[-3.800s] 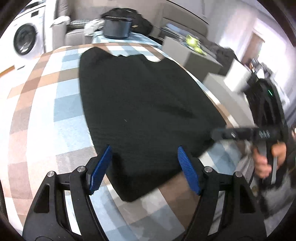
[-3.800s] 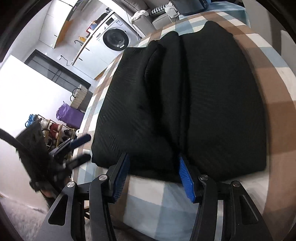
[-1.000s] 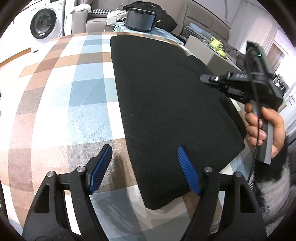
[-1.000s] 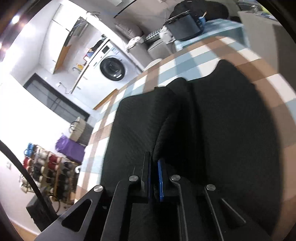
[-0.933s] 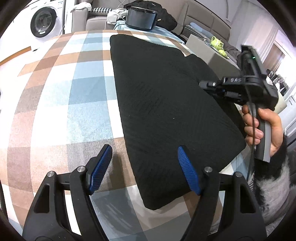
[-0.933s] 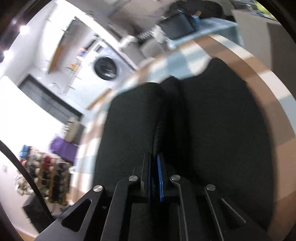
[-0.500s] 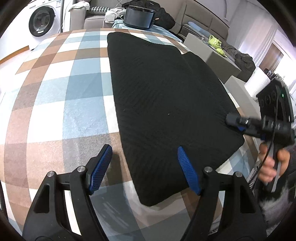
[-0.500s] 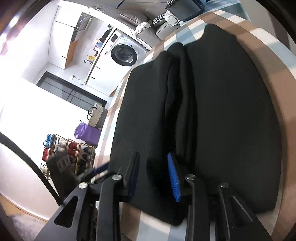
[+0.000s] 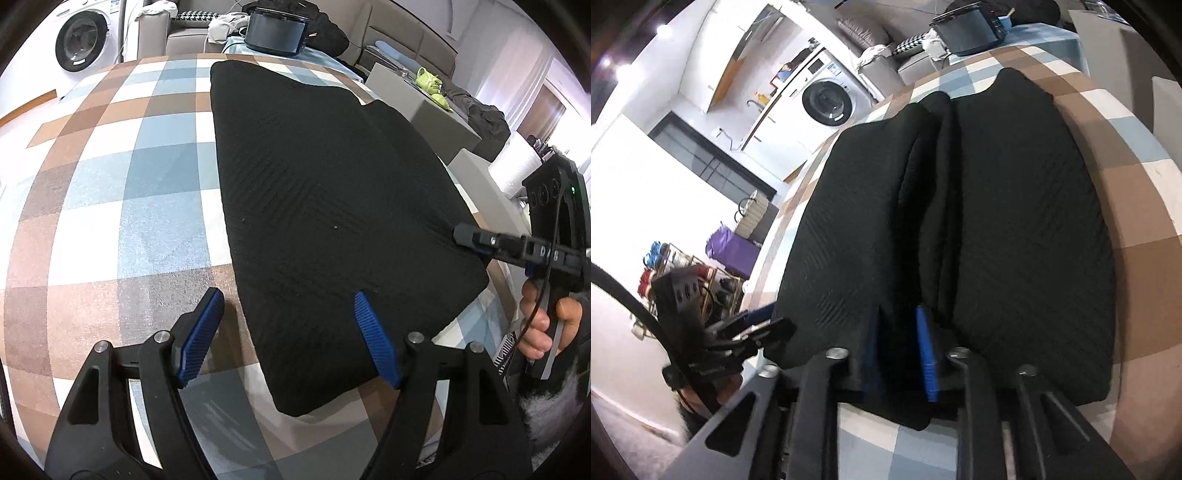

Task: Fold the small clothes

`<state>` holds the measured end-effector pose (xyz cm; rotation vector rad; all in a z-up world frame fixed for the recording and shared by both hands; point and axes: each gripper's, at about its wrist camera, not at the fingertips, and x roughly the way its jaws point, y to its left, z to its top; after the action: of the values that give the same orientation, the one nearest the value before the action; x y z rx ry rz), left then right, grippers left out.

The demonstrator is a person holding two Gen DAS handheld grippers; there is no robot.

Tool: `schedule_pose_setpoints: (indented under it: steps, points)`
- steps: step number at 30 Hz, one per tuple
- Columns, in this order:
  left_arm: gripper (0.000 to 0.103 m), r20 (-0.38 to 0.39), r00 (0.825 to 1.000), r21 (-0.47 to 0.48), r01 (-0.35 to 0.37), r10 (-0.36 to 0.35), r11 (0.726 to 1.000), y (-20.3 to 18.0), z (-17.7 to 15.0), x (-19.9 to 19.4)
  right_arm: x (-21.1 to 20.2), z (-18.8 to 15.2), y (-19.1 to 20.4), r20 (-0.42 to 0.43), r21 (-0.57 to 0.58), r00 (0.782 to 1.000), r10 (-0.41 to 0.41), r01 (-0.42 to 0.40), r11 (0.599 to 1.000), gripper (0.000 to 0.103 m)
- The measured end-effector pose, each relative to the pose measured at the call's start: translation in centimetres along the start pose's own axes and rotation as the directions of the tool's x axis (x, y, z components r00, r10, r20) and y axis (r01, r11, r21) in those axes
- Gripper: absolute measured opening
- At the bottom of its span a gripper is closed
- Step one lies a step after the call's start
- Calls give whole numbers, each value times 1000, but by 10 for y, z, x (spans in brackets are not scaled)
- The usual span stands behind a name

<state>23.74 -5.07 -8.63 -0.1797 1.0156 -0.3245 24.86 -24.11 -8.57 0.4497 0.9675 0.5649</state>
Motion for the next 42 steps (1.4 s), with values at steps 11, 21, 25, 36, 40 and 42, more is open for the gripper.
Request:
schedule_pose_setpoints:
  steps: [11,21,25,36,40,42]
  points:
    - [71,1,1000,-10,0,0,1000,5,0,1,21,28,-19,-19,104,997,69,-67,992,49]
    - [71,11,1000,-34,-10,11,999,11,2,-3,67,81,0,-39,-2,999,-25,25,1000,37]
    - [71,22,1000,-36,-12,13,999,10,4,-6,65,85,14,-27,-83,997,-69,66,994,8]
    - [71,20,1000,-52,-1,2,999,9,10,-6,28,85,-23,-20,-17,977,-211,210,977,16]
    - [71,19,1000,-69,14,-13,998,9,14,-2,14,67,-20,-13,1,994,-111,111,994,29]
    - [71,8,1000,-80,19,-18,997,10,18,5,2,45,-22,-22,17,997,-78,79,997,34]
